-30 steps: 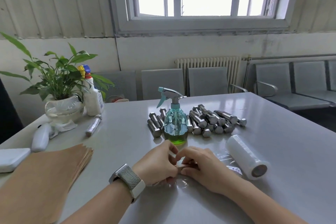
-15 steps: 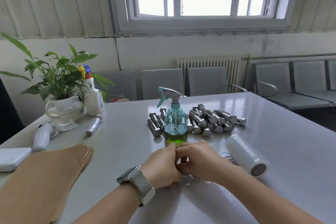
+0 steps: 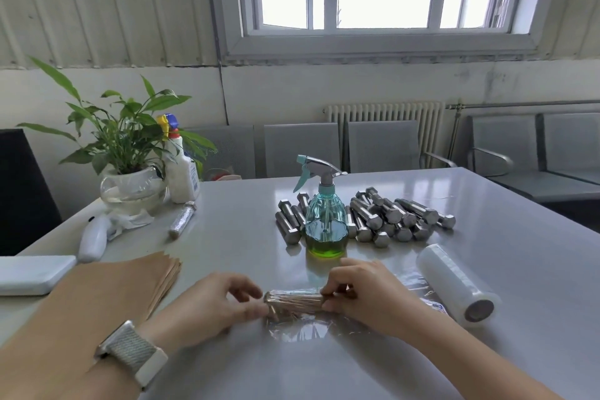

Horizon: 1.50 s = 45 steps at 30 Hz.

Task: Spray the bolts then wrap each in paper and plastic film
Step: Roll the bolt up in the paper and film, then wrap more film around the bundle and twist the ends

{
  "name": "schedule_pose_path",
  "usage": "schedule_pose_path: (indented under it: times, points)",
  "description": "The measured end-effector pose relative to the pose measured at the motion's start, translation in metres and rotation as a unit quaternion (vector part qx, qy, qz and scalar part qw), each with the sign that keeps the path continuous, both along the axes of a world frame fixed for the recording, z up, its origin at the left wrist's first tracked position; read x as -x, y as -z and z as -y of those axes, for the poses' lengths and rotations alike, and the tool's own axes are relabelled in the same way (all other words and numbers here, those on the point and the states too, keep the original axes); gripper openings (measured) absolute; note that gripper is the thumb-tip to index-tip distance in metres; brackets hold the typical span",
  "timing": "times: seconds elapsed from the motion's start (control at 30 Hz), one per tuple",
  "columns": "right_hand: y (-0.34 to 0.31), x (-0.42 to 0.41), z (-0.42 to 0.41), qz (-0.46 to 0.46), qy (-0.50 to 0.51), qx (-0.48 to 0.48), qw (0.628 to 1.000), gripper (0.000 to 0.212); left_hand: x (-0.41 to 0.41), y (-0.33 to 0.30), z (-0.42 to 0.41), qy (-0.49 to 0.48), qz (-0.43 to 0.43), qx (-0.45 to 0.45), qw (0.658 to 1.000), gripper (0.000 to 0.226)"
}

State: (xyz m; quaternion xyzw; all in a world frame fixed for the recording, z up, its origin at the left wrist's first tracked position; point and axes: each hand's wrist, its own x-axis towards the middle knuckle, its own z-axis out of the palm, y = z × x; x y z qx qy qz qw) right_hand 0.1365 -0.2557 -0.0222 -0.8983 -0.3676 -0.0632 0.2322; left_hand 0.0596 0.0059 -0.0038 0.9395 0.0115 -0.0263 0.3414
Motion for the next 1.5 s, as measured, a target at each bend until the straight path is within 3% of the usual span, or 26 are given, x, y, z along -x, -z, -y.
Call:
schedule_pose_path:
  times: [0.33, 0.4, 0.47, 0.67, 0.8, 0.9, 1.0, 1.13, 1.23, 1.33, 1.4, 1.43, 1.5]
  points:
    - [0.005, 0.003, -0.001, -0.043, 0.024, -0.034, 0.998, 0.015, 0.003, 0.020, 0.021, -0.015, 0.102, -0.103, 0.989, 0.034]
    - [0.004, 0.005, 0.000, -0.057, 0.025, -0.054, 0.997, 0.009, 0.001, 0.020, 0.021, -0.019, 0.115, -0.029, 0.993, 0.033]
    - [0.003, 0.007, 0.002, -0.069, 0.029, -0.071, 0.995, 0.015, 0.000, 0.018, 0.024, -0.026, 0.135, 0.109, 0.984, 0.035]
    - [0.000, 0.009, 0.015, -0.096, 0.060, -0.089, 0.990, 0.011, -0.018, 0.008, 0.060, 0.035, 0.178, 0.344, 0.921, 0.048]
    - [0.001, 0.011, 0.022, -0.112, 0.079, -0.109, 0.985, 0.015, -0.035, 0.001, 0.105, 0.081, 0.209, 0.345, 0.911, 0.029]
    - [0.004, 0.013, 0.025, -0.104, 0.072, -0.116, 0.985, 0.027, -0.049, 0.002, 0.136, 0.052, 0.202, 0.364, 0.908, 0.019]
    - [0.005, 0.013, 0.024, -0.089, 0.069, -0.114, 0.987, 0.013, -0.060, 0.010, 0.153, 0.002, 0.224, 0.342, 0.913, 0.024]
    - [0.002, 0.014, 0.024, -0.098, 0.076, -0.119, 0.985, 0.036, -0.074, 0.019, 0.153, -0.016, 0.226, 0.333, 0.915, 0.030]
    - [-0.015, 0.014, 0.033, -0.115, 0.085, -0.052, 0.988, 0.010, -0.077, 0.025, 0.154, -0.007, 0.222, 0.321, 0.921, 0.032]
    - [-0.048, 0.006, 0.063, 0.026, 0.183, -0.093, 0.978, 0.008, -0.077, 0.030, 0.153, 0.031, 0.223, 0.300, 0.927, 0.040]
    - [-0.064, 0.001, 0.090, 0.085, 0.291, -0.027, 0.952, 0.028, -0.079, 0.033, 0.151, 0.037, 0.209, 0.296, 0.931, 0.031]
    - [-0.066, -0.002, 0.102, 0.051, 0.347, 0.059, 0.935, 0.050, -0.079, 0.034, 0.152, 0.037, 0.203, 0.292, 0.934, 0.028]
    - [-0.060, -0.007, 0.115, -0.110, 0.377, 0.161, 0.905, 0.090, -0.079, 0.037, 0.153, 0.043, 0.189, 0.282, 0.939, 0.023]
